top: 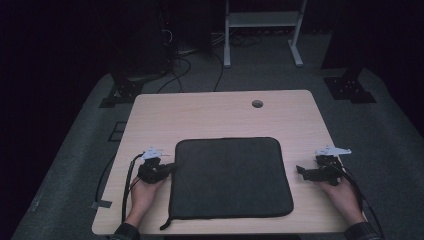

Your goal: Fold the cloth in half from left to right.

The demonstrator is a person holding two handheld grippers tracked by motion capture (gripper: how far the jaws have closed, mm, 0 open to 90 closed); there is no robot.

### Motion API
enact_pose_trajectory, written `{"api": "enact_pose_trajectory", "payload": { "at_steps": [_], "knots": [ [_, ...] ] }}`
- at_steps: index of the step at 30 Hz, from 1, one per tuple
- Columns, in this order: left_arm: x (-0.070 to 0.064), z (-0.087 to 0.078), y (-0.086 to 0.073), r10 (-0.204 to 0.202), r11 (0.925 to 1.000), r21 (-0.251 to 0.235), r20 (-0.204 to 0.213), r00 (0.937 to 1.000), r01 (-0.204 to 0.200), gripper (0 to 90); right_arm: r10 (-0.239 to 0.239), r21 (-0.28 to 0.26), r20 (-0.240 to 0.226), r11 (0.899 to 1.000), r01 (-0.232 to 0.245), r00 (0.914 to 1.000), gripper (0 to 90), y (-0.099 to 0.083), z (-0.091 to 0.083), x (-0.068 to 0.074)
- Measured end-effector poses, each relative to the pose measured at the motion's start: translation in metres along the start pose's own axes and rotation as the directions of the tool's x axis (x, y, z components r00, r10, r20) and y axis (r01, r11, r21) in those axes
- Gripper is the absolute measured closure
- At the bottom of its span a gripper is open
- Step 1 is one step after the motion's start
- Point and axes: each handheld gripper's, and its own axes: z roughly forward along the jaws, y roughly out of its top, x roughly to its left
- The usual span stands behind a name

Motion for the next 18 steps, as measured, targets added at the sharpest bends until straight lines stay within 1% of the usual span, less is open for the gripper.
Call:
{"api": "enact_pose_trajectory", "payload": {
  "at_steps": [1, 2, 6, 9, 15, 18],
  "knots": [
    [0.0, 0.0, 0.0, 0.0, 1.0, 0.0, 0.0, 1.0, 0.0, 84.1, 0.0, 0.0, 0.0, 1.0, 0.0, 1.0, 8.9, 0.0, 0.0, 0.0],
    [0.0, -0.001, 0.001, 0.0, 0.9999, -0.01, 0.008, 1.0, 0.0, 84.1, 0.001, 0.001, -0.001, 1.0, -0.001, 1.0, 8.9, 0.0, 0.0, 0.0],
    [-0.002, -0.003, 0.005, -0.009, 0.9984, -0.054, 0.05, 0.9987, 0.011, 84.0, -0.004, 0.0, -0.003, 1.0, 0.004, 1.0, 8.9, 0.0, 0.0, 0.0],
    [-0.003, -0.002, 0.008, -0.002, 0.998, -0.064, 0.067, 0.9978, 0.006, 84.0, -0.004, 0.0, -0.004, 1.0, 0.004, 1.0, 8.9, 0.0, 0.0, 0.0],
    [-0.004, -0.002, 0.01, -0.017, 0.9958, -0.087, 0.112, 0.9936, 0.027, 84.0, -0.004, 0.0, -0.004, 1.0, 0.004, 1.0, 8.9, 0.0, 0.0, 0.0],
    [-0.006, -0.001, 0.014, -0.014, 0.9949, -0.097, 0.13, 0.9915, 0.026, 84.0, -0.004, 0.0, -0.004, 1.0, 0.004, 1.0, 8.9, 0.0, 0.0, 0.0]
  ]
}}
